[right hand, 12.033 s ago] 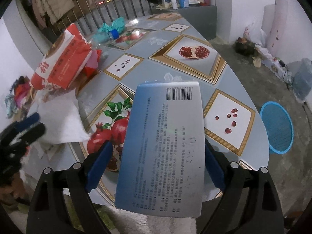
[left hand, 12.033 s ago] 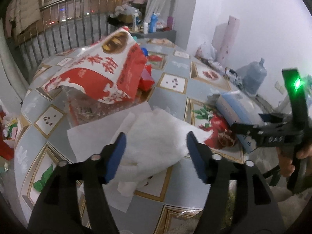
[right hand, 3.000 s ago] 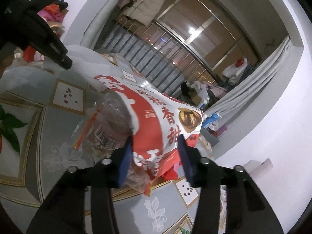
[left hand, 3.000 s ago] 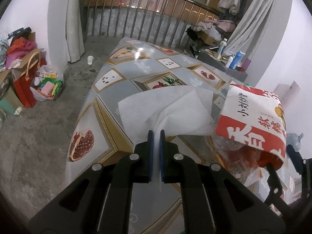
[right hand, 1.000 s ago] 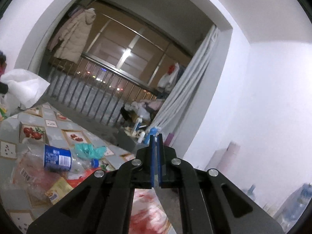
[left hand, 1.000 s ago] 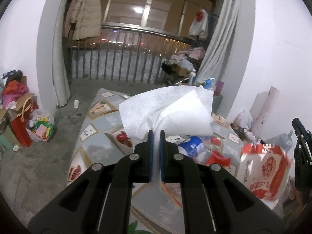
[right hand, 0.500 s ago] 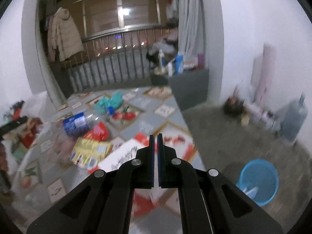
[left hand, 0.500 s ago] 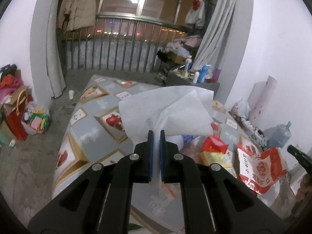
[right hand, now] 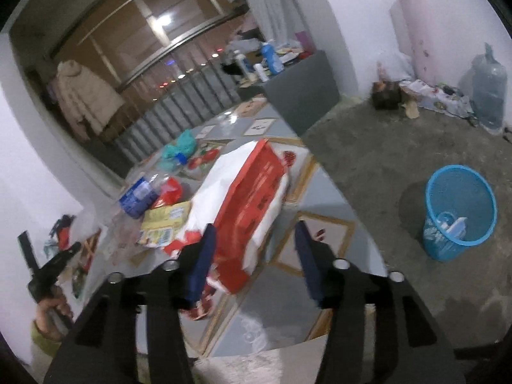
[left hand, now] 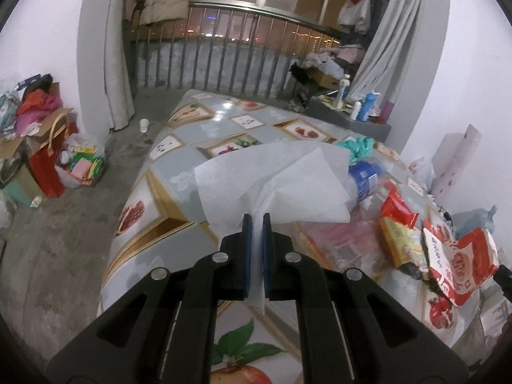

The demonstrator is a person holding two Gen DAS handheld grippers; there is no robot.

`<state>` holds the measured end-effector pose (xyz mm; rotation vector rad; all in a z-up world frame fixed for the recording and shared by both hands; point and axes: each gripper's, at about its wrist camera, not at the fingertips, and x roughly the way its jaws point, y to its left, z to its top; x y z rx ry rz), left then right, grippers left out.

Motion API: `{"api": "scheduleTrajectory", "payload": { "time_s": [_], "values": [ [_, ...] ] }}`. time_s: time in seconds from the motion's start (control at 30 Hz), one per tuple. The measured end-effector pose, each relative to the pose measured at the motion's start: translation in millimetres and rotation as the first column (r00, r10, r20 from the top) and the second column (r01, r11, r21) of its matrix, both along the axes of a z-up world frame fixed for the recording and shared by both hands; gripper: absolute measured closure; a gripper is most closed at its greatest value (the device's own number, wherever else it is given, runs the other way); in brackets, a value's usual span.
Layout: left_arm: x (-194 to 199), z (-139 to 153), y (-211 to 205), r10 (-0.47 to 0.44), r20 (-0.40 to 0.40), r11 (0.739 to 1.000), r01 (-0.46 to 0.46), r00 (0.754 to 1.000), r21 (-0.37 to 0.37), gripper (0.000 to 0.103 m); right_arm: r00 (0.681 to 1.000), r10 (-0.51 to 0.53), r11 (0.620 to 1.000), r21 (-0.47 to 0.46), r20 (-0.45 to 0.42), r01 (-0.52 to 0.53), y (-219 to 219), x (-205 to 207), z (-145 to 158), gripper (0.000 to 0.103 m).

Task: Collect trash
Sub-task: 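Carry tissue and bag to the blue wastebasket and release both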

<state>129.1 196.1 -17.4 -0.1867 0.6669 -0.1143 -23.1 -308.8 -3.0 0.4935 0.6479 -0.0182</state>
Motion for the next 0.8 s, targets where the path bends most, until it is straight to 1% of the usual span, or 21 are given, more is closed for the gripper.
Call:
{"api": "scheduleTrajectory", "payload": {
  "time_s": [0.1, 0.13, 0.17, 0.2, 0.23, 0.3, 0.33, 0.47, 0.53, 0.57, 0.6, 0.67, 0.7, 0.73, 0.77, 0.8],
  "values": [
    [-3.5, -4.7, 3.4, 0.012, -0.007, 1.000, -0.012, 1.000, 0.002, 0.099, 0.999, 0.020, 1.000, 0.012, 0.050, -0.020, 3.8, -11.1, 4.0, 0.043],
    [-3.7, -5.5, 3.8, 0.014, -0.008, 1.000, -0.014, 1.000, 0.006, 0.099, 0.997, 0.034, 0.999, 0.026, 0.071, -0.036, 5.7, -14.9, 4.2, 0.037],
    [-4.2, -6.4, 4.3, 0.015, -0.009, 1.000, -0.015, 1.000, 0.008, 0.099, 0.996, 0.045, 0.998, 0.031, 0.077, -0.047, 9.1, -16.2, 2.8, 0.034],
    [-4.2, -7.5, 4.6, 0.015, -0.011, 1.000, -0.015, 1.000, 0.010, 0.099, 0.997, 0.049, 0.998, 0.027, 0.066, -0.051, 11.8, -15.1, 1.0, 0.034],
    [-3.7, -7.5, 3.5, 0.015, -0.012, 1.000, -0.015, 1.000, 0.010, 0.099, 0.998, 0.053, 0.999, 0.011, 0.033, -0.054, 18.4, -9.8, -4.0, 0.034],
    [-4.2, -7.8, 3.5, 0.015, -0.012, 1.000, -0.015, 1.000, 0.010, 0.099, 0.999, 0.034, 0.999, -0.010, -0.005, -0.034, 23.5, -2.4, -9.9, 0.034],
    [-4.5, -7.7, 3.4, 0.015, -0.011, 1.000, -0.014, 1.000, 0.008, 0.099, 1.000, 0.020, 1.000, 0.001, -0.025, -0.020, 24.4, 2.9, -14.3, 0.034],
    [-6.8, -3.5, 0.4, 0.009, 0.008, 1.000, -0.009, 1.000, 0.015, 0.099, 0.997, -0.025, 0.991, 0.126, -0.069, 0.034, 17.2, 22.7, -29.5, 0.034],
    [-8.4, -1.0, -1.0, 0.010, 0.016, 1.000, -0.010, 1.000, 0.020, 0.099, 0.995, -0.051, 0.987, 0.151, -0.081, 0.063, 13.6, 28.0, -35.2, 0.034],
    [-9.1, 0.4, -1.4, 0.009, 0.019, 1.000, -0.010, 1.000, 0.021, 0.099, 0.994, -0.066, 0.986, 0.149, -0.087, 0.079, 12.1, 30.0, -36.7, 0.034],
    [-10.1, 2.1, -1.7, 0.009, 0.021, 1.000, -0.009, 1.000, 0.022, 0.099, 0.993, -0.081, 0.985, 0.143, -0.091, 0.093, 10.7, 31.2, -37.3, 0.038],
    [-12.2, 5.3, -2.4, 0.008, 0.028, 1.000, -0.009, 1.000, 0.028, 0.099, 0.991, -0.095, 0.984, 0.142, -0.098, 0.108, 9.5, 31.1, -39.3, 0.055],
    [-13.8, 7.8, -3.4, 0.008, 0.034, 0.999, -0.009, 0.999, 0.034, 0.099, 0.990, -0.100, 0.982, 0.148, -0.100, 0.114, 8.4, 30.5, -40.2, 0.058],
    [-14.9, 9.2, -3.7, 0.009, 0.039, 0.999, -0.011, 0.999, 0.041, 0.099, 0.989, -0.107, 0.980, 0.160, -0.102, 0.123, 5.5, 28.8, -41.1, 0.069],
    [-15.4, 11.3, -4.1, 0.010, 0.042, 0.999, -0.012, 0.999, 0.044, 0.099, 0.988, -0.117, 0.978, 0.161, -0.105, 0.133, 3.5, 27.7, -41.1, 0.073],
    [-16.5, 13.2, -4.5, 0.010, 0.047, 0.999, -0.013, 0.999, 0.047, 0.099, 0.986, -0.128, 0.977, 0.160, -0.103, 0.143, 1.4, 26.8, -41.2, 0.074]
  ]
}}
